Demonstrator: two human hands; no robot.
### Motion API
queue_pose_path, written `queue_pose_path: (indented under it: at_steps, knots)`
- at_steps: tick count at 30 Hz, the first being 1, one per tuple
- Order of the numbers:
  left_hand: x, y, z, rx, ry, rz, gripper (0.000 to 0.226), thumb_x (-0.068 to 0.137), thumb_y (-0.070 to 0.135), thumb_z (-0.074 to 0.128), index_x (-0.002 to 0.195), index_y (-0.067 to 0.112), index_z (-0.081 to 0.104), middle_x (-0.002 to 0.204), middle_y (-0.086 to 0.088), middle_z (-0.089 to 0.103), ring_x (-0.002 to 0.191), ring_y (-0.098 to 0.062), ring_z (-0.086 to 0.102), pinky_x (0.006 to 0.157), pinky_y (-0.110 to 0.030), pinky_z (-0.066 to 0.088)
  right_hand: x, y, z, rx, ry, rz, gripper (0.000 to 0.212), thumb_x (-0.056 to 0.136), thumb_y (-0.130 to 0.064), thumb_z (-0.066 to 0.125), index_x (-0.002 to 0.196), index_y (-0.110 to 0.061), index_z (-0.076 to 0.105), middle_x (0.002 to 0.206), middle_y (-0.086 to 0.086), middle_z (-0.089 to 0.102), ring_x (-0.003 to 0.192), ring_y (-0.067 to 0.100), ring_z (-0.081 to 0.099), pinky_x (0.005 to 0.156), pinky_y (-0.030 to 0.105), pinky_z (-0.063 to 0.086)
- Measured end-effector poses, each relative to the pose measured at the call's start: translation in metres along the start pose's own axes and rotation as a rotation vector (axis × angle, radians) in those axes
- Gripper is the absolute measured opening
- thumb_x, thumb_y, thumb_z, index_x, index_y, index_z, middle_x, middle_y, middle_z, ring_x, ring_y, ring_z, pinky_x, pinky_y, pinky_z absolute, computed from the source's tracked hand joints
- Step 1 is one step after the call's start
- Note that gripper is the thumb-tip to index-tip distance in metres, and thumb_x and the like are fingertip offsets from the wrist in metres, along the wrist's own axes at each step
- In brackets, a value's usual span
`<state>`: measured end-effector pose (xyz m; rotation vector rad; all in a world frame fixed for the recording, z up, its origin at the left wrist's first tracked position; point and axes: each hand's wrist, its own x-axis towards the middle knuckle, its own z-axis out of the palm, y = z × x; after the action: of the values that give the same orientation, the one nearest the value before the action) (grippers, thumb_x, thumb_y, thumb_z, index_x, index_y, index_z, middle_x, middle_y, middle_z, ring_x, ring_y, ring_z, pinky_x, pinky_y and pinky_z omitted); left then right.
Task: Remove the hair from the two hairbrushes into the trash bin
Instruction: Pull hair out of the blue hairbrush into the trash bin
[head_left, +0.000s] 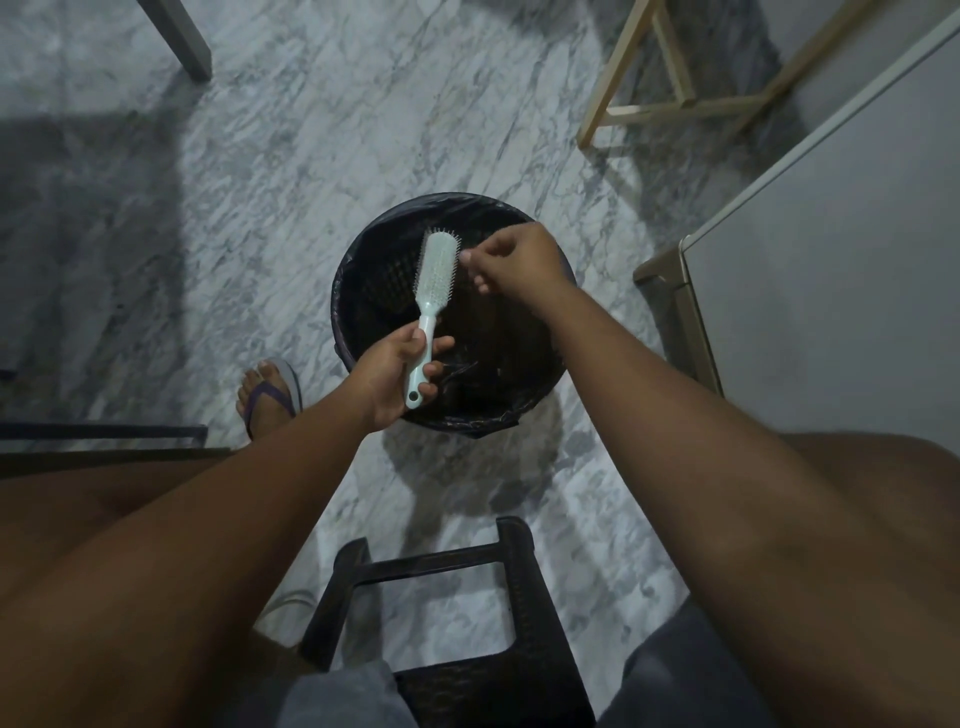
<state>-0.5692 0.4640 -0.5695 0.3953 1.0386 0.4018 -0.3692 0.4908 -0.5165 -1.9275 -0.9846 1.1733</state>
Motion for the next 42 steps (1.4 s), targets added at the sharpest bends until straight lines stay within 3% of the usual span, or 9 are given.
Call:
queue_pose_path:
  at_steps: [9,12,14,17,20,24,32,37,42]
  knots:
    - [-0.005,0.005,0.000,-0.019,0.037,0.037,0.032,0.107,0.018,0.037,0.137,0.018,0.048,0.104,-0.004,0.062,0.058,-0.008,0.047,0.043,-0.019,0.038,-0.004,0.007,-0.015,0.109,0.484,-0.212,0.021,0.084,-0.030,0.075,0.075,-0.012,0.075,0.065,0.003,0.072,0.059,0.011,0.066,0.064,0.028,0.057]
    - [-0.005,0.006,0.003,-0.021,0.034,0.036,0.031,0.107,0.018,0.037,0.135,0.018,0.049,0.104,-0.004,0.062,0.057,-0.009,0.047,0.043,-0.019,0.038,0.000,0.037,-0.012,-0.228,0.297,0.012,0.011,0.086,-0.018,0.071,0.091,-0.010,0.076,0.093,0.008,0.075,0.089,0.021,0.071,0.088,0.033,0.058]
    - [-0.005,0.005,0.004,-0.027,0.027,0.029,0.033,0.107,0.017,0.037,0.137,0.017,0.049,0.103,-0.005,0.063,0.057,-0.009,0.048,0.044,-0.020,0.038,-0.006,0.042,-0.008,-0.502,0.087,0.147,0.030,0.086,-0.010,0.064,0.115,-0.005,0.069,0.122,0.015,0.067,0.115,0.029,0.063,0.100,0.033,0.050]
    - [-0.004,0.004,0.005,-0.042,0.008,0.014,0.038,0.106,0.017,0.037,0.143,0.017,0.047,0.104,-0.006,0.064,0.058,-0.010,0.049,0.045,-0.021,0.040,-0.018,0.027,0.003,-0.441,0.070,0.021,0.049,0.090,-0.019,0.064,0.137,-0.006,0.055,0.137,0.015,0.058,0.128,0.029,0.054,0.106,0.031,0.041]
    - [-0.004,0.002,0.009,-0.063,-0.020,-0.012,0.040,0.105,0.016,0.037,0.144,0.020,0.047,0.110,-0.009,0.064,0.061,-0.012,0.051,0.047,-0.023,0.041,-0.022,0.014,0.017,-0.270,0.053,-0.138,0.057,0.083,-0.034,0.077,0.134,-0.017,0.060,0.127,0.005,0.066,0.115,0.016,0.061,0.100,0.024,0.046]
    - [-0.002,0.004,0.013,-0.051,-0.064,0.001,0.046,0.106,0.014,0.035,0.150,0.021,0.043,0.115,-0.010,0.062,0.064,-0.013,0.052,0.049,-0.024,0.044,-0.014,0.007,0.028,-0.402,-0.024,-0.181,0.049,0.076,-0.025,0.084,0.122,-0.018,0.070,0.120,0.006,0.069,0.104,0.016,0.067,0.094,0.021,0.051]
    - [0.001,0.008,0.013,0.056,-0.073,0.011,0.048,0.106,0.012,0.036,0.152,0.022,0.042,0.125,-0.011,0.062,0.068,-0.013,0.053,0.053,-0.027,0.046,-0.012,0.005,0.033,-0.642,0.024,-0.251,0.011,0.087,-0.014,0.066,0.090,-0.010,0.076,0.091,0.009,0.072,0.081,0.023,0.069,0.077,0.039,0.059]
    - [-0.007,0.003,0.012,-0.030,-0.069,-0.017,0.044,0.107,0.011,0.032,0.147,0.022,0.043,0.124,-0.011,0.062,0.065,-0.012,0.051,0.051,-0.024,0.044,-0.010,0.005,0.025,-0.452,0.030,-0.244,0.011,0.089,-0.016,0.070,0.093,-0.009,0.078,0.091,0.006,0.075,0.083,0.015,0.069,0.084,0.029,0.057]
    - [-0.005,-0.002,0.003,-0.099,-0.044,-0.033,0.045,0.107,0.012,0.032,0.150,0.020,0.041,0.123,-0.010,0.062,0.064,-0.012,0.051,0.049,-0.023,0.043,-0.006,-0.012,0.005,-0.171,0.194,-0.281,0.011,0.089,-0.014,0.067,0.086,-0.009,0.076,0.069,0.002,0.071,0.065,0.014,0.068,0.070,0.025,0.057]
